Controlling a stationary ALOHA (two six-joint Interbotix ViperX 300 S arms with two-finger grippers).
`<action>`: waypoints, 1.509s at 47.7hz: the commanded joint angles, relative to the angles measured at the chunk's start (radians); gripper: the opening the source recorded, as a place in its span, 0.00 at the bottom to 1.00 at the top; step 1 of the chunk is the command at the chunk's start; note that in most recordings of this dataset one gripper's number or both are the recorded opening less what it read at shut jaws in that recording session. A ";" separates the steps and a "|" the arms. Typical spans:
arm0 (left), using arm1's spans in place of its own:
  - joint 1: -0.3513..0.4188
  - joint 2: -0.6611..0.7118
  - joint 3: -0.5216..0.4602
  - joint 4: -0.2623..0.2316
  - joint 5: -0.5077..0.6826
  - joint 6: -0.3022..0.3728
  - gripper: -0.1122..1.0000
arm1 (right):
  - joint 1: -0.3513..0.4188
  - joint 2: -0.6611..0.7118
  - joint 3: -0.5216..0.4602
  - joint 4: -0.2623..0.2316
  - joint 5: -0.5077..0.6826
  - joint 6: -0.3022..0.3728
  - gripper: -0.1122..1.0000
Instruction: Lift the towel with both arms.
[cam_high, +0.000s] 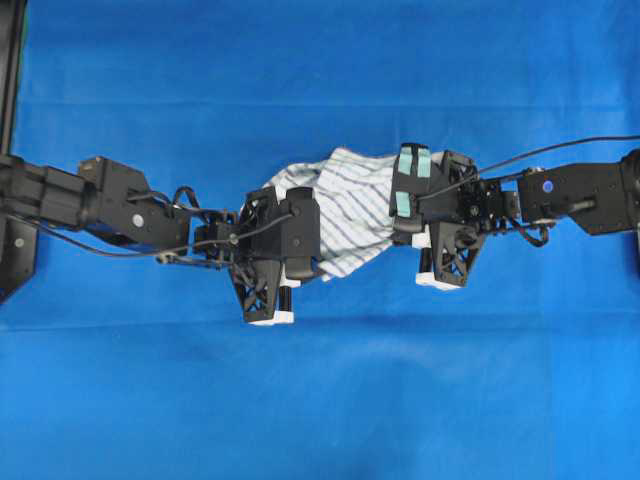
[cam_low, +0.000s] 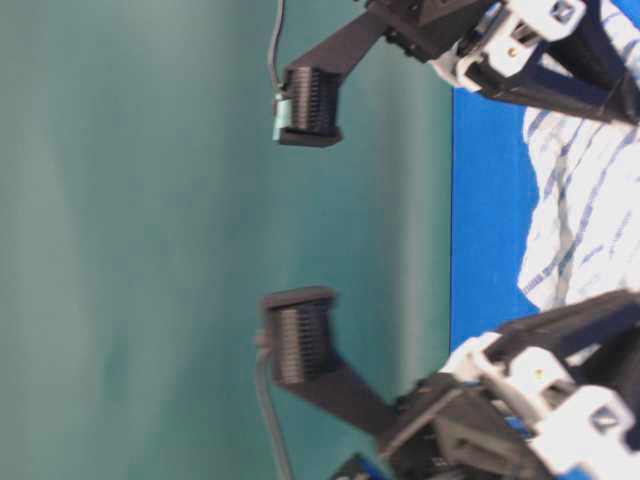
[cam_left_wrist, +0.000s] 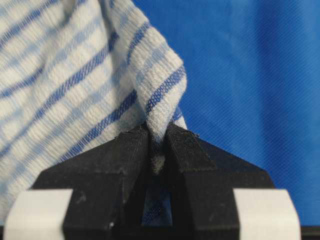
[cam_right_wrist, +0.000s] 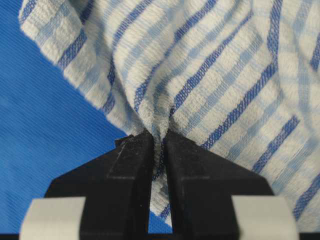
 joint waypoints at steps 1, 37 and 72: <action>0.000 -0.080 0.000 -0.002 0.025 0.005 0.16 | 0.002 -0.058 -0.031 0.002 0.008 0.002 0.19; 0.052 -0.624 -0.028 0.006 0.416 0.020 0.16 | 0.002 -0.368 -0.321 -0.005 0.396 -0.014 0.19; 0.069 -0.821 -0.252 0.012 0.644 0.023 0.16 | 0.023 -0.397 -0.680 -0.029 0.632 -0.075 0.19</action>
